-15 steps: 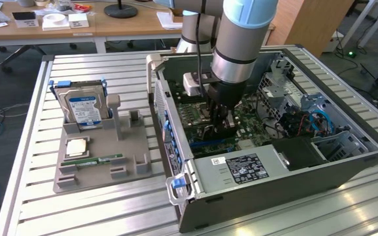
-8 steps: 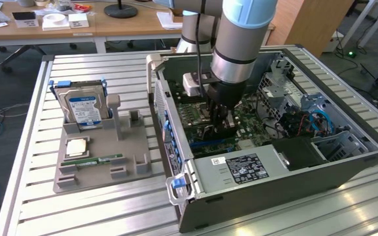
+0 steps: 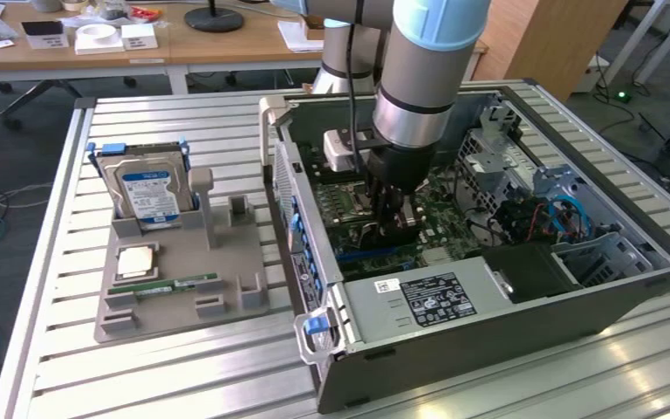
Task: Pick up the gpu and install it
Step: 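Insert the gpu into the slot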
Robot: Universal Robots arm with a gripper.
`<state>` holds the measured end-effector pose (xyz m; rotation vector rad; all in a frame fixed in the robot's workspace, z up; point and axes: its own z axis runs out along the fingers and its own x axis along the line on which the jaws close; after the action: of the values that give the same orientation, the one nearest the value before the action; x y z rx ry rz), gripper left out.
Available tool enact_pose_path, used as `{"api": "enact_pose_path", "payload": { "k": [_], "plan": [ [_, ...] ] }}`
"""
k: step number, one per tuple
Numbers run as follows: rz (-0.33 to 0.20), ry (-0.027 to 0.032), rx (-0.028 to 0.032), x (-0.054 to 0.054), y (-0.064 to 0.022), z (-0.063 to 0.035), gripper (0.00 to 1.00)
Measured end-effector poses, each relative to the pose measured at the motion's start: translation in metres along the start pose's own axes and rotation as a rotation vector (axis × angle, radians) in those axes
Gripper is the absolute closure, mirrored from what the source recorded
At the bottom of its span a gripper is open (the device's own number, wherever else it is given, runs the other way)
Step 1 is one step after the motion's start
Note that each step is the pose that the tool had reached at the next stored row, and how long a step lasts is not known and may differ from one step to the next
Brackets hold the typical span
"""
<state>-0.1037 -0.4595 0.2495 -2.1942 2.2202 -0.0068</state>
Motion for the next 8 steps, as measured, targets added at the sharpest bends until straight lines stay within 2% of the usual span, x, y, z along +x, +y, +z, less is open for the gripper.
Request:
{"api": "enact_pose_path", "payload": {
  "k": [8],
  "plan": [
    [0.0, -0.0001, 0.0005, 0.0, 0.0005, 0.0, 0.74]
  ]
}}
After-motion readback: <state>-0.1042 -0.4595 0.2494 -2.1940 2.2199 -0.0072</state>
